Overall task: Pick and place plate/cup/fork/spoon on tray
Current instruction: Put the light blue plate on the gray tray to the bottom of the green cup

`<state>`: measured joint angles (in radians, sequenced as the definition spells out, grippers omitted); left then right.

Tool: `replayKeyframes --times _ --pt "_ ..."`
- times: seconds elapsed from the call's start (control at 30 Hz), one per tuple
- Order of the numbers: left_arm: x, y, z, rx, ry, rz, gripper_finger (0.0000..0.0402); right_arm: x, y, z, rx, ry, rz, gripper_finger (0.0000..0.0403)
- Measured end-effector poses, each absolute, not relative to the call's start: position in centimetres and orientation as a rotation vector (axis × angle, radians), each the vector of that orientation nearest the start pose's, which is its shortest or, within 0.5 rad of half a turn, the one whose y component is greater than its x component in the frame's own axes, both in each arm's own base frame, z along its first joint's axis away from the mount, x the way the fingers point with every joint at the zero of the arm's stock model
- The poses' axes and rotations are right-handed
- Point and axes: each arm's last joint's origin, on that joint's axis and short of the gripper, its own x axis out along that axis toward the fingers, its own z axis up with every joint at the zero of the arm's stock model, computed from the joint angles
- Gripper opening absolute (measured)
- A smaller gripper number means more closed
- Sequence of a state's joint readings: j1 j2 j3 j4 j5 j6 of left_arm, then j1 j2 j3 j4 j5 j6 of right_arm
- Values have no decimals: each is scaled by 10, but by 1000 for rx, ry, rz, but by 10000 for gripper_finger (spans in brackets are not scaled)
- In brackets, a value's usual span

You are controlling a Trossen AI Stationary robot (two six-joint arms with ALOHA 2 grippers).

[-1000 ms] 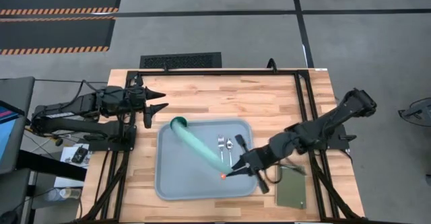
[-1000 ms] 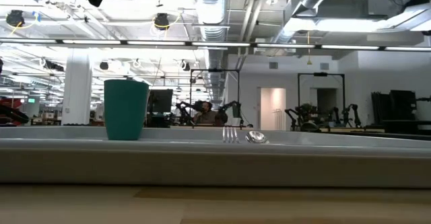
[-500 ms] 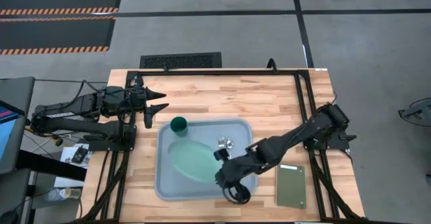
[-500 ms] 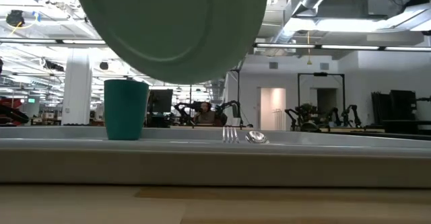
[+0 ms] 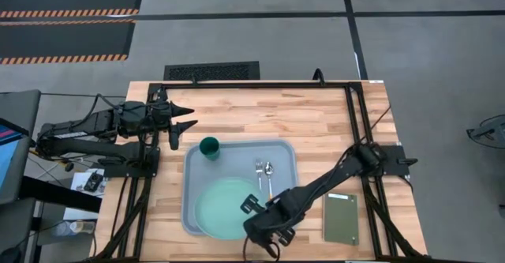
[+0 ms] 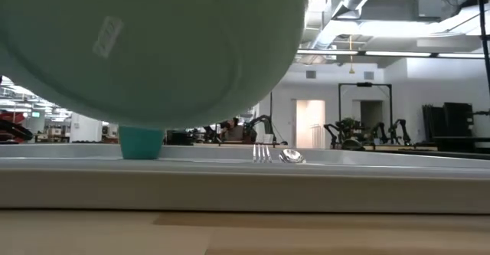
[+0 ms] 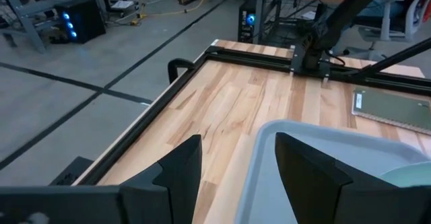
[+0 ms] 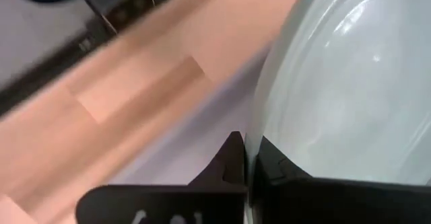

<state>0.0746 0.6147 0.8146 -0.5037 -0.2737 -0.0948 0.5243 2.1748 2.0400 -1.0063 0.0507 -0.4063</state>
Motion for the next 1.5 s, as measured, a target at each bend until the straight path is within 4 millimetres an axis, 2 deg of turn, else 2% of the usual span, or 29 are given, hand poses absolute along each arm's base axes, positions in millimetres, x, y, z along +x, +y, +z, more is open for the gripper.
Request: replayKeyframes --times 0.23,0.67,1.07,1.5 --pt "123 17 334 -64 290 360 177 412 228 223 -896 1115 547 7" --pt "123 17 334 -62 291 359 177 420 221 223 -982 1097 452 8" --pt "123 17 334 -85 292 363 177 440 219 183 -967 1106 434 8" --pt "123 17 334 -93 290 364 177 448 217 174 -939 1088 438 22"
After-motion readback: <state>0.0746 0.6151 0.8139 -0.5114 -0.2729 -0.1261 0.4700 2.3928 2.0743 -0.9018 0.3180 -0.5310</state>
